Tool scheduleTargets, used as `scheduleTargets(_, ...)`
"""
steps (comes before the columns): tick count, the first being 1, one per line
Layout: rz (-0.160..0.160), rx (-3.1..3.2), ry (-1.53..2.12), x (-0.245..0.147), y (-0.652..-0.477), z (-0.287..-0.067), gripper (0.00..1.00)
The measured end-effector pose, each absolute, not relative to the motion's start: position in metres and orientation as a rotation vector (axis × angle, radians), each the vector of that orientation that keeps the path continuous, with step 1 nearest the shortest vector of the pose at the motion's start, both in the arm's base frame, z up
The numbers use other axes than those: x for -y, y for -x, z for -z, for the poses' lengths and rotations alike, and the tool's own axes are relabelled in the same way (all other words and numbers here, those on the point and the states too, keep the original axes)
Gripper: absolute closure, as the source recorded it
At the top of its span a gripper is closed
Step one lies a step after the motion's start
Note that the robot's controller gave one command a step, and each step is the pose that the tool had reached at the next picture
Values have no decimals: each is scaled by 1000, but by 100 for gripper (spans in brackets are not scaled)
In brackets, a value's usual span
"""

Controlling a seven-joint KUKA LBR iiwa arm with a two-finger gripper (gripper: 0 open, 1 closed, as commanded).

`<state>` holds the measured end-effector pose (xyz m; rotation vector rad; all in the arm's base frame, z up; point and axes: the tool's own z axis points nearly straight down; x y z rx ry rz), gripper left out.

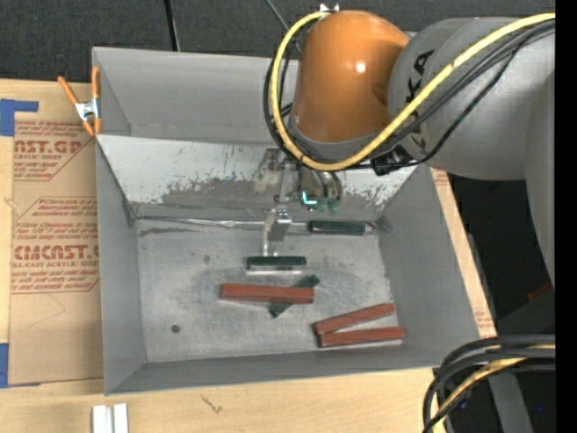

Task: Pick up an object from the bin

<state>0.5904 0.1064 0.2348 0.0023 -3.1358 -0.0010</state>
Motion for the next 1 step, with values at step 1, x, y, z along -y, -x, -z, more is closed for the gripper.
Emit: scheduleTargets(1,2,3143,-1,-106,-592,-239,0)
